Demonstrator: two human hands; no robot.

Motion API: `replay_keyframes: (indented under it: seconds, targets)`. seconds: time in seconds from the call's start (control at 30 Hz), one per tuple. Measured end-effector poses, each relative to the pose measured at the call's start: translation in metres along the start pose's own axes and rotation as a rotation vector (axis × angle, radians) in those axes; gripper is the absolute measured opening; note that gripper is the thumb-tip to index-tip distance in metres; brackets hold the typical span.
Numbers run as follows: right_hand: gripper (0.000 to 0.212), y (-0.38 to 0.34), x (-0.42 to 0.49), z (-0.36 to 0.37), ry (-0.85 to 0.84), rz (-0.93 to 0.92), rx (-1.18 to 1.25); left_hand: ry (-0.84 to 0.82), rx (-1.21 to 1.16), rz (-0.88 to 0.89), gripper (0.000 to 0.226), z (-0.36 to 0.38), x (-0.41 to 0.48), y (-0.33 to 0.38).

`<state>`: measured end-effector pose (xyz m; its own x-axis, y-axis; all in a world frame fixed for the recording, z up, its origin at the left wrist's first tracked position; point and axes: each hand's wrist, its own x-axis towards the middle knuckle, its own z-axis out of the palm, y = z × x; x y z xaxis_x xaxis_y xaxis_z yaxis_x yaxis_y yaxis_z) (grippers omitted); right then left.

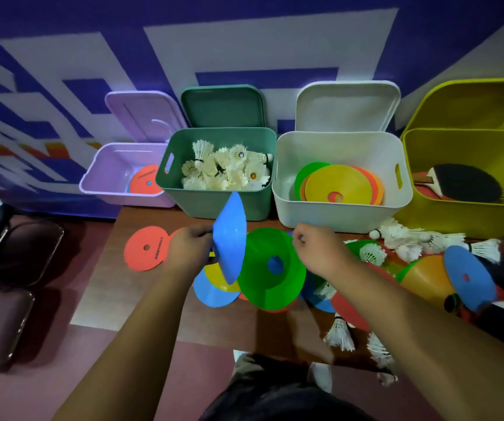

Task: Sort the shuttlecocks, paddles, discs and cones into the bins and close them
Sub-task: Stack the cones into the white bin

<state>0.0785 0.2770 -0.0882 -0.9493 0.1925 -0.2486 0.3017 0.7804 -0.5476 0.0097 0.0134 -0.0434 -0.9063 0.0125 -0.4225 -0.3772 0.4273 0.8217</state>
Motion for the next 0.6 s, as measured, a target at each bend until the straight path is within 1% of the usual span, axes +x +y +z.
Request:
replay_keyframes:
  seconds: [0.03,0.13,0.2,0.33,0.4,0.43,0.5,0.6]
  targets:
    - [0.011,0.003,-0.002,-0.01,0.031,0.02,0.048,-0.015,-0.061,-0.012,0.037,0.006,-0.006,0.013]
    - [0.012,0.021,-0.008,-0.037,0.154,0.087,0.162,-0.091,-0.181,-0.046,0.027,0.028,-0.017,0.051]
    - [0.015,0.034,-0.015,-0.058,0.238,0.111,0.251,-0.195,-0.247,-0.045,0.024,0.044,-0.019,0.075]
    - [0.01,0.06,-0.038,-0.104,0.38,0.169,0.35,-0.373,-0.455,-0.074,0.018,0.09,-0.006,0.133]
    - [0.011,0.074,-0.049,-0.122,0.449,0.215,0.366,-0.473,-0.584,-0.128,0.016,0.114,0.011,0.16]
    - [0.013,0.081,-0.054,-0.13,0.48,0.235,0.378,-0.497,-0.623,-0.17,0.017,0.126,0.021,0.17]
    - [0.015,0.091,-0.065,-0.143,0.523,0.271,0.401,-0.466,-0.551,-0.223,0.023,0.149,0.04,0.179]
    - [0.017,0.106,-0.075,-0.153,0.561,0.313,0.39,-0.339,-0.285,-0.258,0.026,0.174,0.06,0.161]
